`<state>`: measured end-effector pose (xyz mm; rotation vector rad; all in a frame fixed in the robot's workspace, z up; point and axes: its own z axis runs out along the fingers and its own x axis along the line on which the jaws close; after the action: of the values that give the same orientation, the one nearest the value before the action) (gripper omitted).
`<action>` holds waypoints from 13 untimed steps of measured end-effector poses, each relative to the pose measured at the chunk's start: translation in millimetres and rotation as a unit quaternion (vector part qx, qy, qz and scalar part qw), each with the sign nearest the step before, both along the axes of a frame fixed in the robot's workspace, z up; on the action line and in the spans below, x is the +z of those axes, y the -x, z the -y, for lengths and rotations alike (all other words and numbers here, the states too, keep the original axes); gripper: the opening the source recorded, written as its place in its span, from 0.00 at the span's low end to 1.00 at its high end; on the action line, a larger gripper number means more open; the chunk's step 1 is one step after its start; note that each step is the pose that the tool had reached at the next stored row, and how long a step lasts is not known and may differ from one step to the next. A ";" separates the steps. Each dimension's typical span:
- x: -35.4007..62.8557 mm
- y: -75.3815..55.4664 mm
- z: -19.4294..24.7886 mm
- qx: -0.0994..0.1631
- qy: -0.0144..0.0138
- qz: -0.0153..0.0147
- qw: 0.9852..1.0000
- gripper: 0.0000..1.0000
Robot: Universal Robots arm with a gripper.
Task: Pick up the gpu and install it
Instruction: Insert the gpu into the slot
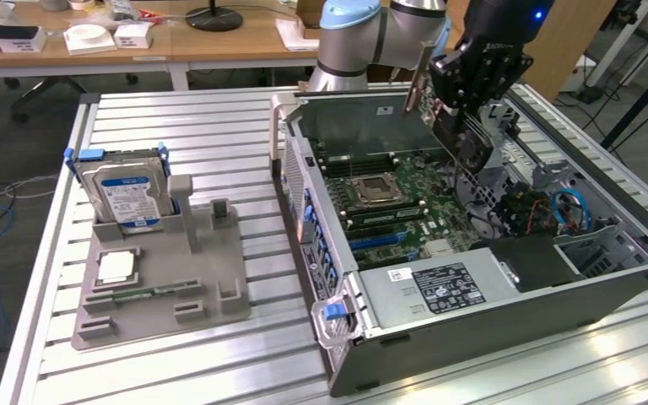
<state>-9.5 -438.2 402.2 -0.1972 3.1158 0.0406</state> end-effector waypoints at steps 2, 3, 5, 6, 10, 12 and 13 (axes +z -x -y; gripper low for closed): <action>0.0 0.0 0.0 0.005 0.000 0.000 1.000 0.27; 0.0 0.0 0.0 0.008 0.000 0.000 1.000 0.27; 0.0 0.0 0.0 0.014 0.000 0.000 1.000 0.27; 0.0 0.0 0.0 0.017 0.000 0.000 1.000 0.27; 0.0 0.0 0.0 0.029 0.000 0.000 1.000 0.27; 0.0 0.0 0.0 0.034 0.000 0.000 0.999 0.27; 0.0 0.0 0.0 0.037 0.000 0.000 0.999 0.27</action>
<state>-9.5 -438.2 402.3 -0.3134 3.1072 0.0417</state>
